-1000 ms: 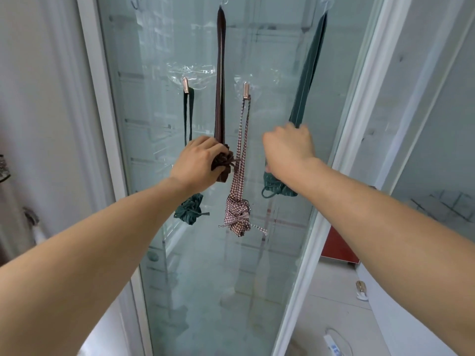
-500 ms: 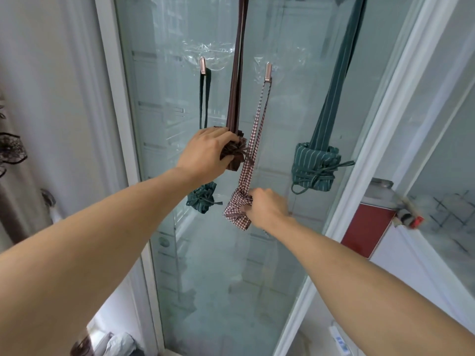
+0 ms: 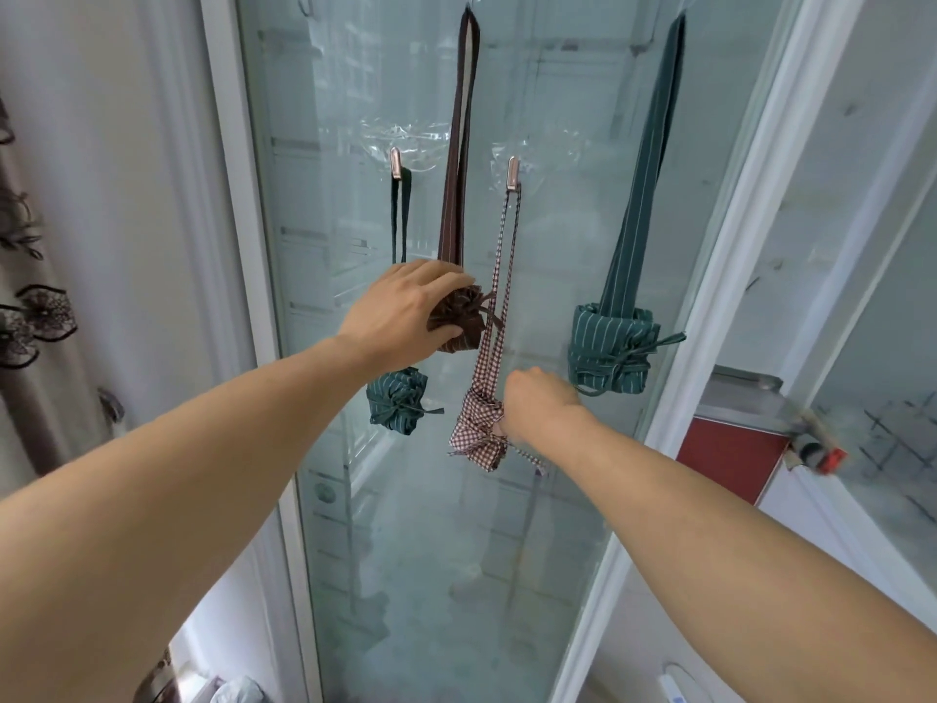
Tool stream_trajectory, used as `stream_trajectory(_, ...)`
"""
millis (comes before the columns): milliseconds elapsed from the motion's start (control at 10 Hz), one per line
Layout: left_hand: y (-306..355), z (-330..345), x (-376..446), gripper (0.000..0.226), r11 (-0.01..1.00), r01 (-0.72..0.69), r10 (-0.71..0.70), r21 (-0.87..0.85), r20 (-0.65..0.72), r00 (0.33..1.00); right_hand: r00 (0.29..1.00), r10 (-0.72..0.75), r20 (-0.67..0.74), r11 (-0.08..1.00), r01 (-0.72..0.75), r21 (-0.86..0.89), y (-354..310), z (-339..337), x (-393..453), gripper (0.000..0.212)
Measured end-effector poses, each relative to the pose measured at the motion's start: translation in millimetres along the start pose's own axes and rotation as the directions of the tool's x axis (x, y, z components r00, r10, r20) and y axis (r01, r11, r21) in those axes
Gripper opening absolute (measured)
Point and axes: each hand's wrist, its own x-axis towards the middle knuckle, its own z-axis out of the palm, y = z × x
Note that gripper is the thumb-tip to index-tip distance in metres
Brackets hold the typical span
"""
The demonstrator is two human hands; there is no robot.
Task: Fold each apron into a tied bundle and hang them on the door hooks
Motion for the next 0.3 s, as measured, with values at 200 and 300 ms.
stream_trajectory(200,-16,-31,-36,0.062,0.985,0.15,-0.146,0.083,-0.043,0.988,0.969,-0.177,-0.17,0.983,0.182,0.014,-39,-60,-13,0.028)
stream_trajectory(300,-29,-55,-71,0.056,0.941,0.32,-0.318,0.109,-0.04,0.947,0.937,-0.271,-0.222,0.956,0.289,0.054,-70,-80,-11,0.025)
